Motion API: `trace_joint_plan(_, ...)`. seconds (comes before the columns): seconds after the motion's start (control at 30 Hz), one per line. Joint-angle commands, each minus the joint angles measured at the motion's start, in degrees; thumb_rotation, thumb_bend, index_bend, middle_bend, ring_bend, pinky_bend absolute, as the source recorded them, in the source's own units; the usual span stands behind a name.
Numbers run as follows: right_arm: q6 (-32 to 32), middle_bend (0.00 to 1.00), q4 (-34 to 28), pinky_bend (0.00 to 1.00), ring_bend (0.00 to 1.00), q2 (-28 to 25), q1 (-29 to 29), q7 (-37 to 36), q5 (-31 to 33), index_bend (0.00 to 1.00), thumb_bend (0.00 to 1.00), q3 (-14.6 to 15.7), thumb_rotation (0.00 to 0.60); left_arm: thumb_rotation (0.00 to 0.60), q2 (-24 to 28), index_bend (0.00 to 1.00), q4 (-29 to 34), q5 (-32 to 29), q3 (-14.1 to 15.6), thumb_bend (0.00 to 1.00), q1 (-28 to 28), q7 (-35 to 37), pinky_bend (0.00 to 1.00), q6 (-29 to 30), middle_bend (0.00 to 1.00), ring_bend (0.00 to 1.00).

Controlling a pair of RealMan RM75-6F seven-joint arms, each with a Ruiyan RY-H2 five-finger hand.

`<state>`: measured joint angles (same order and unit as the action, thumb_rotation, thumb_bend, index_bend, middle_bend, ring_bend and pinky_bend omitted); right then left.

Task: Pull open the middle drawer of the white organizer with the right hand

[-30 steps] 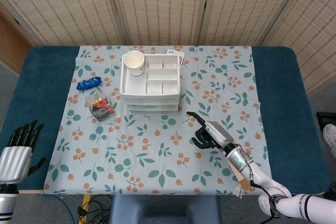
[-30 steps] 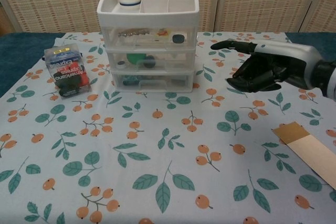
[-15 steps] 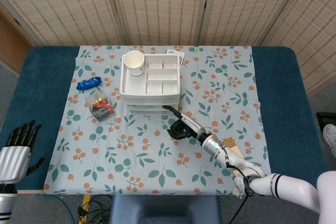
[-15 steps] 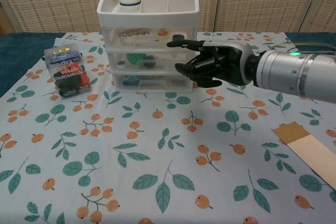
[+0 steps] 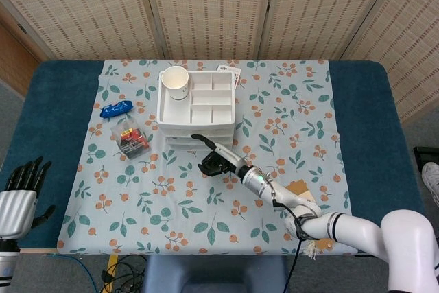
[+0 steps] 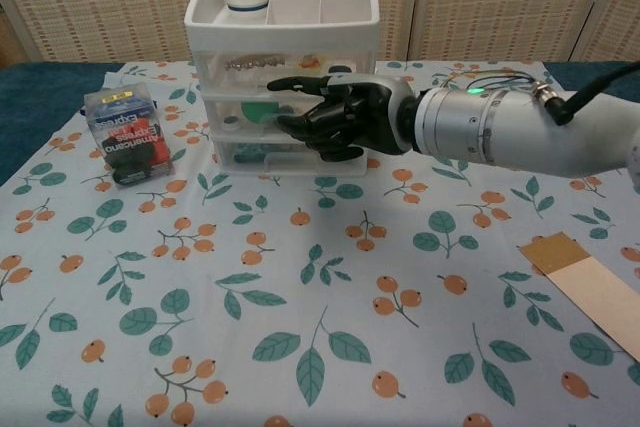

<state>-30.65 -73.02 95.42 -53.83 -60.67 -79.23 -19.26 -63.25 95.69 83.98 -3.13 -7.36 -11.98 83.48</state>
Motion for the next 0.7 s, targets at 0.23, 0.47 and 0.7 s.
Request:
trace_joint_plan(0.23, 1.05, 0.89, 4.1, 0.97, 0.91, 2.28, -2.4, -0.72, 0.97, 0.0, 0.52, -0.04, 0.6, 0.6, 0.19, 0.03, -0.49, -0.43, -0.09, 0.22, -0.07, 0.57, 0.08, -0.3, 0.0, 0.0)
trace_joint_plan(0.47, 1.46, 0.89, 6.4, 0.97, 0.91, 3.48, -4.03, -2.06, 0.48, 0.0, 0.52, -0.05, 0.6, 0.6, 0.46, 0.03, -0.31, -0.54, -0.13, 0.22, -0.09, 0.39, 0.08, -0.29, 0.0, 0.0)
trace_joint_plan(0.7, 0.8, 0.89, 7.15, 0.97, 0.91, 3.75, -4.62, -3.47, -0.52, 0.0, 0.53, 0.43, 0.6, 0.6, 0.59, 0.03, 0.02, -0.94, -0.08, 0.22, -0.06, 0.03, 0.08, -0.51, 0.0, 0.0)
